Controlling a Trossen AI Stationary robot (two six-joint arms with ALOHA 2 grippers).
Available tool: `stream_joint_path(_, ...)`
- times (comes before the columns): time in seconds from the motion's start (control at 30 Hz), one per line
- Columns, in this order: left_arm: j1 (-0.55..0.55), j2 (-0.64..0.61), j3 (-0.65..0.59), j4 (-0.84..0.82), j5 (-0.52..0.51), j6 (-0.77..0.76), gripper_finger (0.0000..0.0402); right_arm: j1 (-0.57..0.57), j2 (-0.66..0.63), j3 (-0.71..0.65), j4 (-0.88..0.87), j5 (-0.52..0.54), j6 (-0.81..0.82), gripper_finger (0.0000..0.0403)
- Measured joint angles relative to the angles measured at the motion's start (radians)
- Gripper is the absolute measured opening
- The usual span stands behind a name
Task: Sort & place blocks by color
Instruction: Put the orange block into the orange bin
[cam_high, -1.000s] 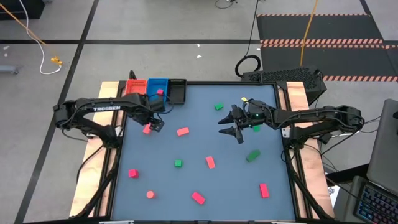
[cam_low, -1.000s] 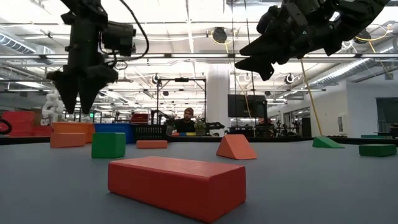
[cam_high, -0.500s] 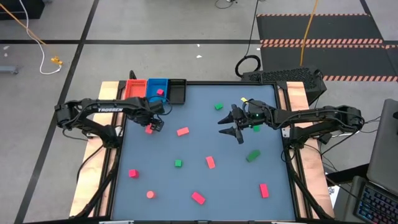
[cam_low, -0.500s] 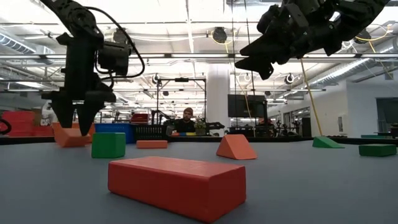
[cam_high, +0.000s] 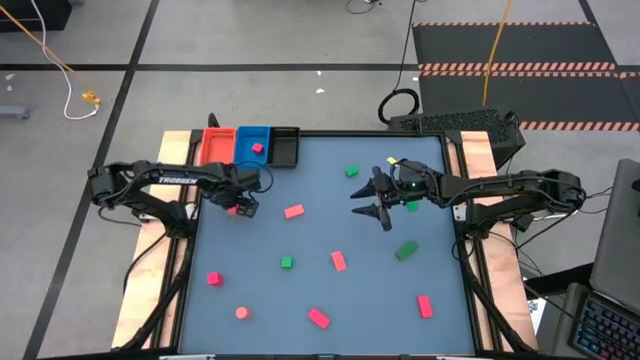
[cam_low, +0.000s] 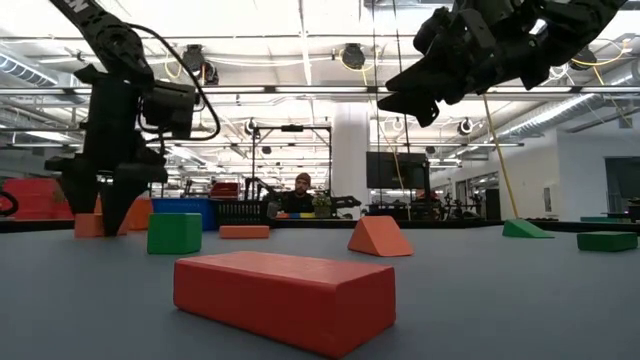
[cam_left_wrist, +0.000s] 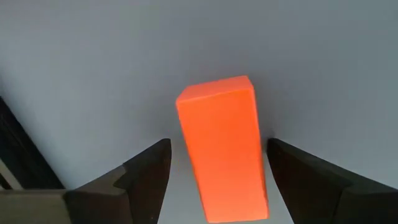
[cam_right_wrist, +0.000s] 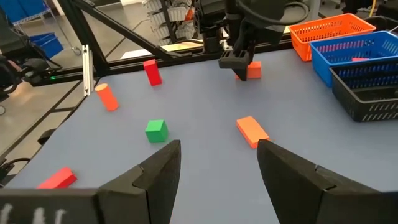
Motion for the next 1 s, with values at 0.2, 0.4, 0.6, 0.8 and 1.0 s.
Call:
stream_joint_path(0.2,-0.001,-0.001,-0.005,0.030,0.010,0.047,0.0186,0.000,0.000,0.000,0.001,0.001,-0.011,0.0208)
stream_joint_path(0.4,0.000,0.001,0.004,0.108,0.020,0.117,0.0132,0.000,0.000,0.000,0.035,0.002,-0.009,0.0208)
stream_joint_path(0.6,0.046,0.001,0.062,0.078,0.024,0.191,0.0132,0.000,0.000,0.000,0.054,0.003,-0.018,0.0208)
stream_joint_path(0.8,0.149,0.001,0.175,0.034,0.025,0.299,0.0132,0.000,0.000,0.000,0.053,0.003,-0.037,0.0208)
stream_joint_path(1.0,0.248,0.000,0.286,0.020,0.024,0.379,0.0132,0.000,0.000,0.000,0.052,0.003,-0.045,0.0208)
